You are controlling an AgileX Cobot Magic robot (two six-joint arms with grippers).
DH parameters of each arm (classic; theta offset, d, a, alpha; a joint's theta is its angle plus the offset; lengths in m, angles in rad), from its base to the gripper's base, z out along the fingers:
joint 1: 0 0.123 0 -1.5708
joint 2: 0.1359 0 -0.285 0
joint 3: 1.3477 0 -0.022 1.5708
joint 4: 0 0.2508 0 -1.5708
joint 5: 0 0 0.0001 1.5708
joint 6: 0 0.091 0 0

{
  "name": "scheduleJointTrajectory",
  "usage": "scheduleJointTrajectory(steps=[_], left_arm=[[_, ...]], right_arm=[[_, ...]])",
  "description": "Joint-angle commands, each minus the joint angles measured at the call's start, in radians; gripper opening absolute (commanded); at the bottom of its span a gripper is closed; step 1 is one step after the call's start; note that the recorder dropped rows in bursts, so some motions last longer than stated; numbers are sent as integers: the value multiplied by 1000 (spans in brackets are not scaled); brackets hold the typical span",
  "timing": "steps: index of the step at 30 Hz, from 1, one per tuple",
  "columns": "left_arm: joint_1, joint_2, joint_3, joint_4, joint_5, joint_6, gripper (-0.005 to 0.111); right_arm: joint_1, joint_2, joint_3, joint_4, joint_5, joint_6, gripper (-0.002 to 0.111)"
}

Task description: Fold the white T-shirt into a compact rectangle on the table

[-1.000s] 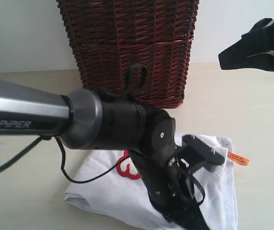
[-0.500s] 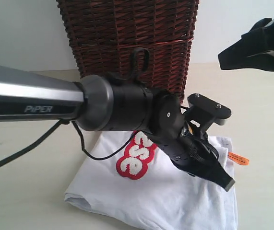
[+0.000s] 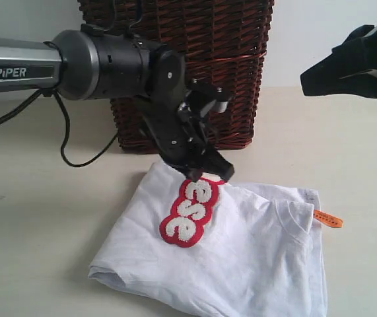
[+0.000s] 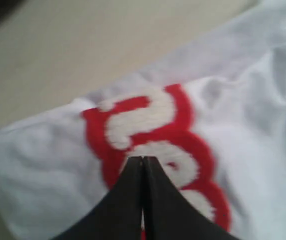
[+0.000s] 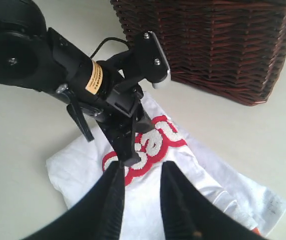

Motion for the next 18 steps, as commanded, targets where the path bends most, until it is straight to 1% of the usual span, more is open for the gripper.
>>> scheduleJointTrajectory(steps=[1, 6, 10, 13, 16, 18], left_arm=[[23, 77, 35, 21, 36, -31, 0], [23, 118, 37, 37, 132, 1, 0], [30, 84, 37, 57, 170, -1, 0], [38, 59, 41, 77, 229, -12, 0], [45, 41, 78, 132, 260, -28, 0], [50, 17, 119, 180, 238, -56, 0]], right_arm=[[-2, -9, -4, 3, -2, -7, 27], [-2, -9, -4, 3, -2, -7, 27], [-2, -9, -4, 3, -2, -7, 27], [-2, -9, -4, 3, 0, -7, 27], [-2, -9, -4, 3, 2, -7, 27], [-2, -9, -4, 3, 4, -7, 27]])
